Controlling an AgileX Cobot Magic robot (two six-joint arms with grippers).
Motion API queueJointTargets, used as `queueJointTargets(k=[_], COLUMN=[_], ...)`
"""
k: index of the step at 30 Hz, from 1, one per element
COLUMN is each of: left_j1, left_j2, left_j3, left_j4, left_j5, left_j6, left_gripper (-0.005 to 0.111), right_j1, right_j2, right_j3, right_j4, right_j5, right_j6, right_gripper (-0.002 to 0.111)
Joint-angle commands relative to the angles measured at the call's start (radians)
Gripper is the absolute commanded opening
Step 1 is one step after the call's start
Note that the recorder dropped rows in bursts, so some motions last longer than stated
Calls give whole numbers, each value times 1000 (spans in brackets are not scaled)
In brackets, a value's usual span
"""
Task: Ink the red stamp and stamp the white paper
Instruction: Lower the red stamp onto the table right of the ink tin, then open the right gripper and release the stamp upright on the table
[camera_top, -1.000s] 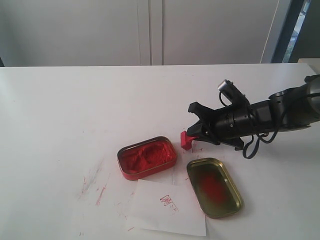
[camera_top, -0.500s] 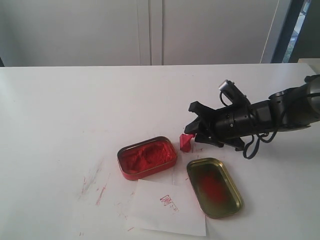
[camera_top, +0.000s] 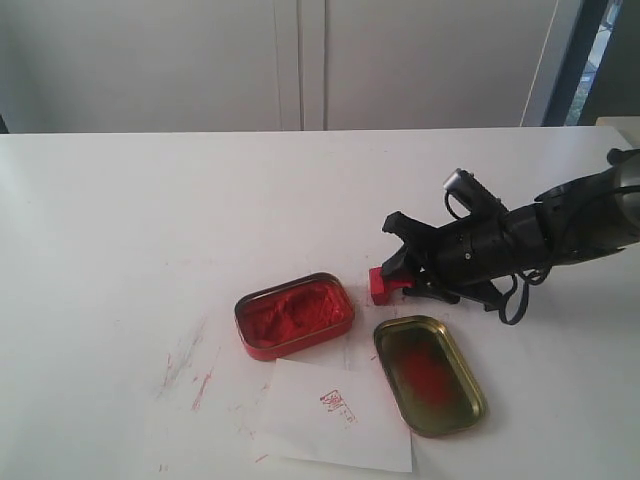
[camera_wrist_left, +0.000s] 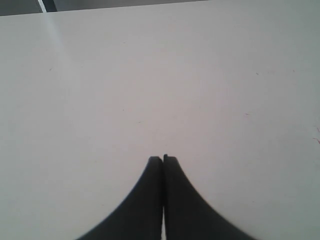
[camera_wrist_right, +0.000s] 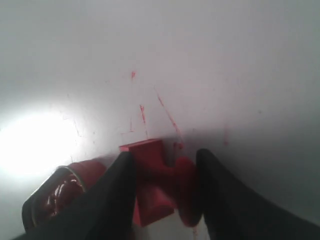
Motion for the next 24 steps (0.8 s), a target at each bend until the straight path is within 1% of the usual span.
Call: queueJointTargets(k=[1,10,13,17,24], left_j1=[2,2,2,2,2], left_j2=[-5,-5,-5,-5,-5], left_j3=[5,5,5,5,5], left_j4=[-1,-1,-1,-1,-1], left_j5=[1,1,1,1,1], left_j6=[0,0,0,0,0], left_gripper=[0,0,0,0,0], right_j1=[-11,-11,-11,-11,-11], right_j2=[-5,-35,-55,-86,-135], right_j3=[6,6,6,6,6], right_j4=[-20,-54,-99,-231,-295], right_j5=[-13,-56,-62,-92,-92], right_j6=[14,44,59,141,145], right_gripper=[49,50,52,54,54])
